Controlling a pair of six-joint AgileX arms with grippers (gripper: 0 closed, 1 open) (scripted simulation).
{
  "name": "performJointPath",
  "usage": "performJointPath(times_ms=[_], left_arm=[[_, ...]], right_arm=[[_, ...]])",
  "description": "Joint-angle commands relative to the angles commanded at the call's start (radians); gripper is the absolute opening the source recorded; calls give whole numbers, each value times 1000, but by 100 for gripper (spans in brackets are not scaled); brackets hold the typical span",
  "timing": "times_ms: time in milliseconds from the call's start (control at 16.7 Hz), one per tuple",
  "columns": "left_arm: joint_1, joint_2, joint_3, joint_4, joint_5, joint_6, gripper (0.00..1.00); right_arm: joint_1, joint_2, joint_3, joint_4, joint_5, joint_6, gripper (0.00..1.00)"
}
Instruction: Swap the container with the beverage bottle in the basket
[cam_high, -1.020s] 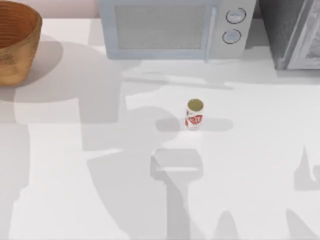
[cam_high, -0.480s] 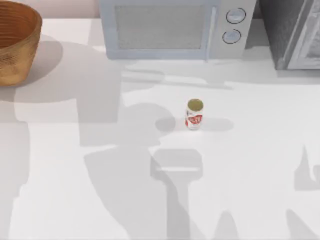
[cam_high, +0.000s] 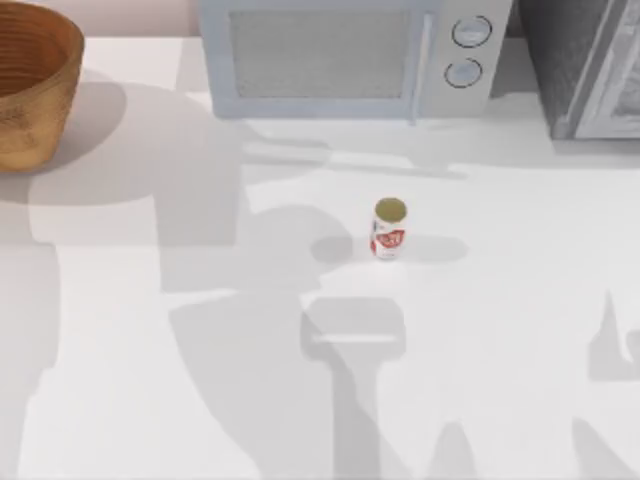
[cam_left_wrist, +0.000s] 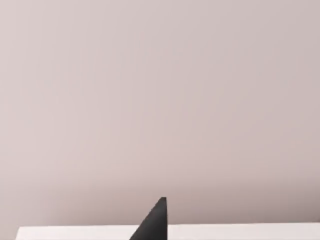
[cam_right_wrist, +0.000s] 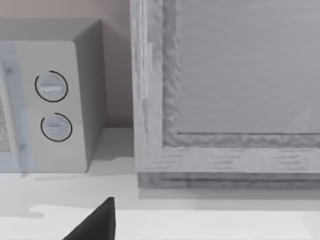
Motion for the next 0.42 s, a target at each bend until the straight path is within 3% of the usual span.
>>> performJointPath(times_ms=[120,420], left_arm=[[0,0,0,0,0,0,100],[0,0,0,0,0,0,100]], right_arm=[[0,0,0,0,0,0,100],[0,0,0,0,0,0,100]])
